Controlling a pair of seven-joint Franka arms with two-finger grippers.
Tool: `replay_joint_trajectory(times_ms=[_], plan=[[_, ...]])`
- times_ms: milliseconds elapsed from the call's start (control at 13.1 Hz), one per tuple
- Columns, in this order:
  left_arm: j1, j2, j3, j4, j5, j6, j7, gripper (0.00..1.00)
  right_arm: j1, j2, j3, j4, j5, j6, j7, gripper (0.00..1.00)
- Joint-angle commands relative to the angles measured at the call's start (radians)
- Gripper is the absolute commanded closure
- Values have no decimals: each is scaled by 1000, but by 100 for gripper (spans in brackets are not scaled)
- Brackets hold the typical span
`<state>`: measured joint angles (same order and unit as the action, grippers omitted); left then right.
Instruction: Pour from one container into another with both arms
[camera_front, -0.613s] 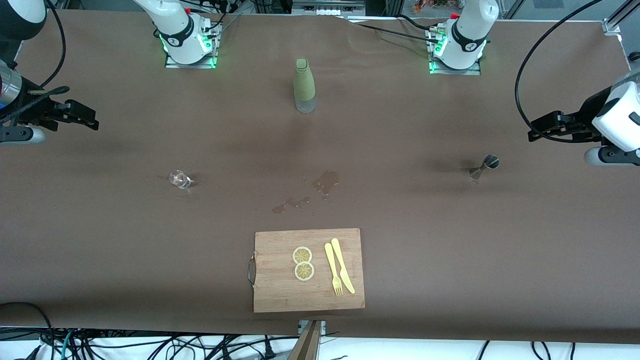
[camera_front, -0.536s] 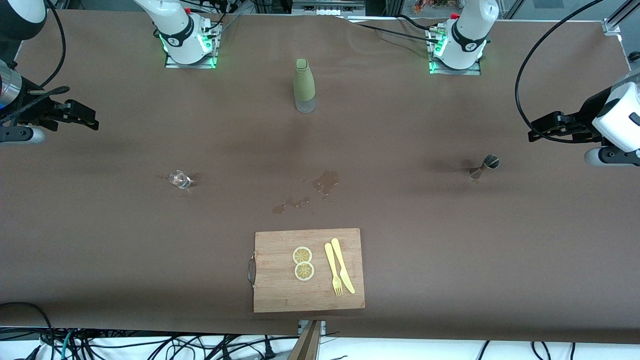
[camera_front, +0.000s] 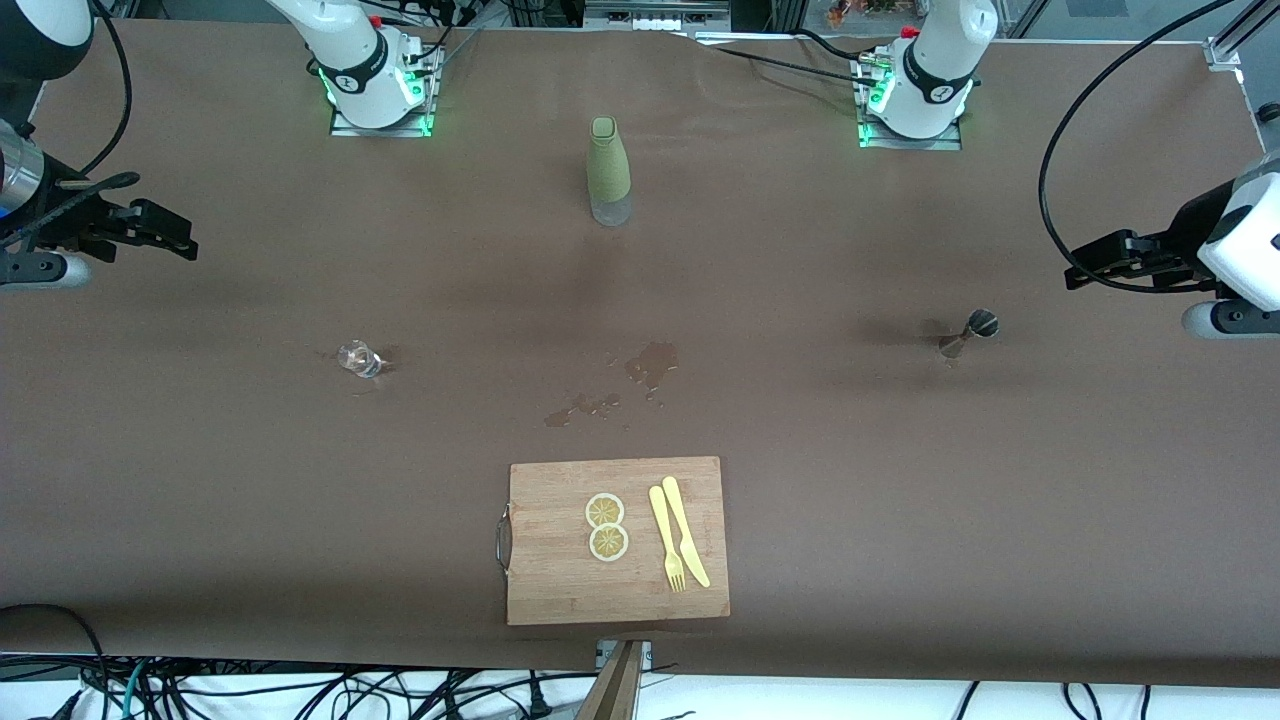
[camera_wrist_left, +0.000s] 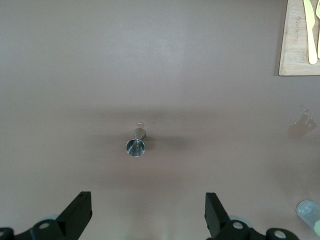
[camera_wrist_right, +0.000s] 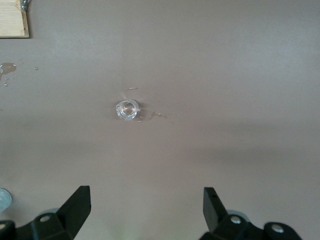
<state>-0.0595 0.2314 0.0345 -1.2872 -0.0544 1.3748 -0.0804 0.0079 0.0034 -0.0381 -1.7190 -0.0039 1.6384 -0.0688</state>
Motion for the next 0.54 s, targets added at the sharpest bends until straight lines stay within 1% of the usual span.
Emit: replay_joint_trajectory(times_ms=[0, 230, 460], plan=[[-8, -6, -8, -11, 11, 13, -15, 0, 3, 7, 4, 21, 10, -18, -5, 0], [-8, -4, -7, -7, 11, 12, -12, 0, 0, 26, 1, 19, 13, -19, -35, 0], [-6, -6, -5, -7, 10, 9, -9, 0, -17, 53, -13, 19, 15, -19, -311, 0]])
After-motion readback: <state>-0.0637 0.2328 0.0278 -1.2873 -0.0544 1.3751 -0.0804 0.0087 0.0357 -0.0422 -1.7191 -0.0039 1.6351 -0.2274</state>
